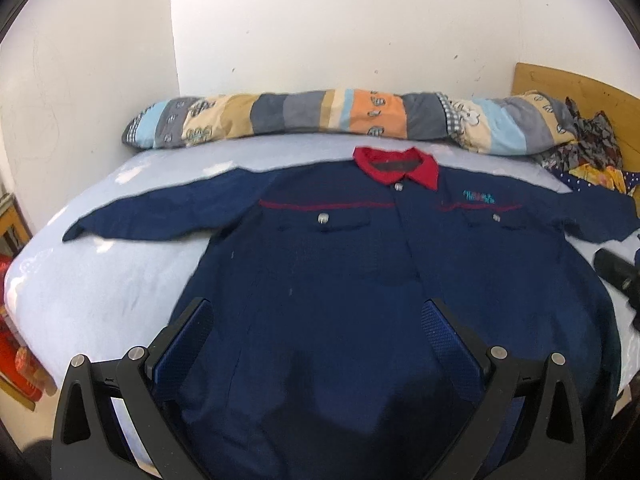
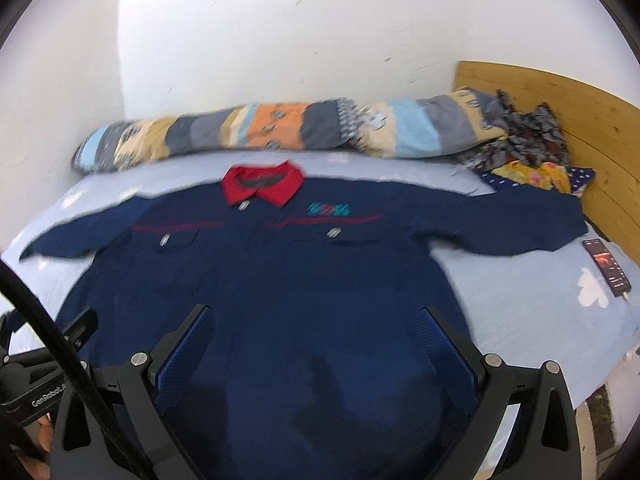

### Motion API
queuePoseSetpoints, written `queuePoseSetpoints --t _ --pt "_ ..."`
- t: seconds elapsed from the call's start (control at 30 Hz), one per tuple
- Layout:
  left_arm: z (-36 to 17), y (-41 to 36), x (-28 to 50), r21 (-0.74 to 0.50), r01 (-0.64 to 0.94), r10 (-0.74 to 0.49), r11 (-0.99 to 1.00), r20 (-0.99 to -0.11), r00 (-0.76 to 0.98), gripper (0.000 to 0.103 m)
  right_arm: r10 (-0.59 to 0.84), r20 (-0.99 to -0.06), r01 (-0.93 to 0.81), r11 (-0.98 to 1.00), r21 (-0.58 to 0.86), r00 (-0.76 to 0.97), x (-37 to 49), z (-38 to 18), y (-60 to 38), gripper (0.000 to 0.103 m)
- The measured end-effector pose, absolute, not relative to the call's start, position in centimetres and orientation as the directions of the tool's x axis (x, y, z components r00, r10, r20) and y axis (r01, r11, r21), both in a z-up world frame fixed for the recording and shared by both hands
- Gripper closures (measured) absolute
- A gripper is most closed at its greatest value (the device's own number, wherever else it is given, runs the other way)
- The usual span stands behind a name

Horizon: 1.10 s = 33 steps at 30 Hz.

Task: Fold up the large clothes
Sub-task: 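Grasp the navy jacket sleeve with the right gripper and lift it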

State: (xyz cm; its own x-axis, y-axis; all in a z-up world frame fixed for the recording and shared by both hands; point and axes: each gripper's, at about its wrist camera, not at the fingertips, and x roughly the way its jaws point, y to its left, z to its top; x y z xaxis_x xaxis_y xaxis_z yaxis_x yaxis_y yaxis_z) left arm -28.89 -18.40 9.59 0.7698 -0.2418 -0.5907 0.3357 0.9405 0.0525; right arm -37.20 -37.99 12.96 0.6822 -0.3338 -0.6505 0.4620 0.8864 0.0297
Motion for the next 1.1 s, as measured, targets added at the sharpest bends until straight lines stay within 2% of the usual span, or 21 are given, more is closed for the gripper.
queuePoseSetpoints --t 0.27,0.43,0.57,0.73,1.1 --pt "13.3 -22.7 -25.2 0.086 0.365 -0.271 0.927 -0.520 0.810 0.000 -0.421 -0.600 0.544 0.839 0.028 0.680 -37.5 16.0 -44.2 0.001" --pt "12.4 -25.1 -23.3 0.090 0.390 -0.288 0.917 -0.527 0.799 0.000 -0.429 -0.594 0.584 0.808 0.085 0.680 -37.7 16.3 -48.5 0.001" --pt "11.0 -26.0 -22.3 0.067 0.433 -0.314 0.899 -0.592 0.742 0.000 -0.365 -0.626 0.602 0.769 0.215 0.689 -38.4 15.3 -53.5 0.001" --pt "10.5 -26.6 -22.0 0.085 0.454 -0.318 0.887 -0.599 0.734 0.000 -0.297 -0.633 0.630 0.666 0.400 0.715 -40.9 13.1 -61.0 0.001" --pt "9.7 -26.7 -21.3 0.063 0.460 -0.319 0.886 -0.638 0.701 0.000 -0.371 -0.616 0.719 0.331 0.611 0.695 -48.9 9.0 -80.6 0.002"
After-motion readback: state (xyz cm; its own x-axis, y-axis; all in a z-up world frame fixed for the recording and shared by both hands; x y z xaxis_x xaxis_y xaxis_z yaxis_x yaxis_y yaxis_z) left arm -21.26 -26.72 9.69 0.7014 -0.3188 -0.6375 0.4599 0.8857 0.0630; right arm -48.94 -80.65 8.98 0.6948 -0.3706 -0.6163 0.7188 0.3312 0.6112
